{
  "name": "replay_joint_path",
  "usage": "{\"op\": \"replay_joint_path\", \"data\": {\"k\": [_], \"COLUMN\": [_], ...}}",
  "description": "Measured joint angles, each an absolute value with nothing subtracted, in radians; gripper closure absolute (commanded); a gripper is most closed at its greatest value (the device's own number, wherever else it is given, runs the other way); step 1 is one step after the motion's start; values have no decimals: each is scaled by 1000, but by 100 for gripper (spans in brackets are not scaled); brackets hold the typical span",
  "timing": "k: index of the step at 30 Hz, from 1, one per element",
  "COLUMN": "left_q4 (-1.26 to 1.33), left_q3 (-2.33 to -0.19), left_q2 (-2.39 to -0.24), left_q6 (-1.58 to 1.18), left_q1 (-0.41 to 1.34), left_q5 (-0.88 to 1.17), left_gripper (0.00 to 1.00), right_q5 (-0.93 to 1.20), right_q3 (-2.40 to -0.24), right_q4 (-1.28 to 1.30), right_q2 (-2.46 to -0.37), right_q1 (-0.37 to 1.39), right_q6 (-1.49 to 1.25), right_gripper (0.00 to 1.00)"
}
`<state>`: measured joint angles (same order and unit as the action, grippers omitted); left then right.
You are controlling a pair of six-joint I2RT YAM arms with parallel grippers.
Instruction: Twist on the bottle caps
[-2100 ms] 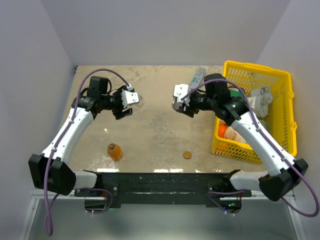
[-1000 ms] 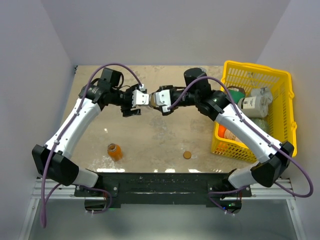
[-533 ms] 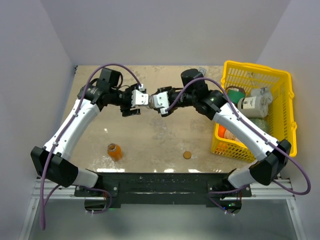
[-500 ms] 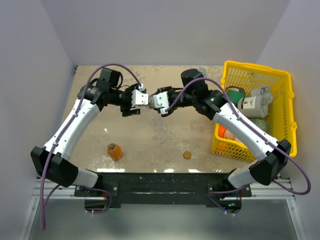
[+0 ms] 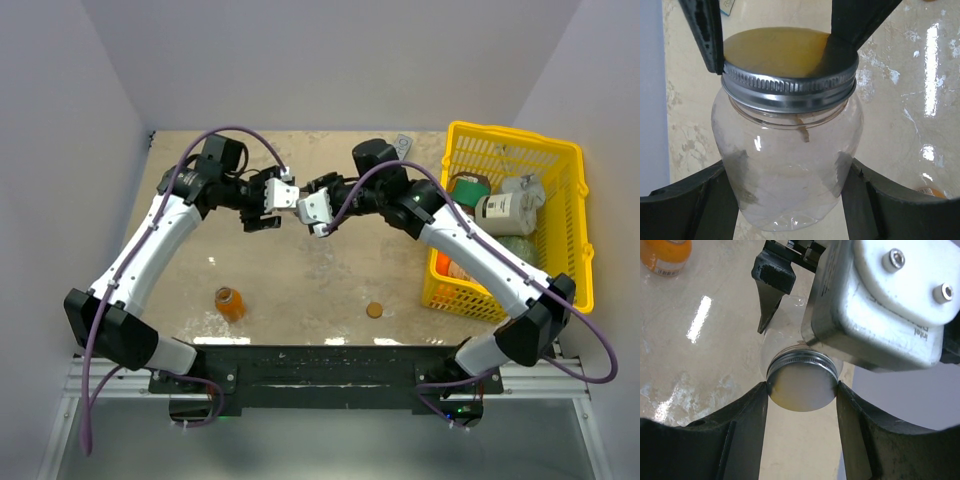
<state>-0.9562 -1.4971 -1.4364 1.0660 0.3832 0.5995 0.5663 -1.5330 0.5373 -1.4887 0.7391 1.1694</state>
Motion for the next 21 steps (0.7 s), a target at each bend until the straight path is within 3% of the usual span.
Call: {"op": "replay_joint_path", "data": {"k": [12, 21], "left_q4": [-925, -797], "left_q3": [-1485, -1381], "left_q2": [-1432, -1359], "left_q6": [1063, 1001], "left_q1": [388, 387], "left_q5": [543, 479], "left_gripper": [100, 100], "right_q5": [532, 533], "right_q3": [-1610, -1614], "right_q4": [589, 495], "right_q2": [-1555, -1591], "right_q1": [747, 731], "right_q6": [1117, 804], "right_gripper": [66, 70]}}
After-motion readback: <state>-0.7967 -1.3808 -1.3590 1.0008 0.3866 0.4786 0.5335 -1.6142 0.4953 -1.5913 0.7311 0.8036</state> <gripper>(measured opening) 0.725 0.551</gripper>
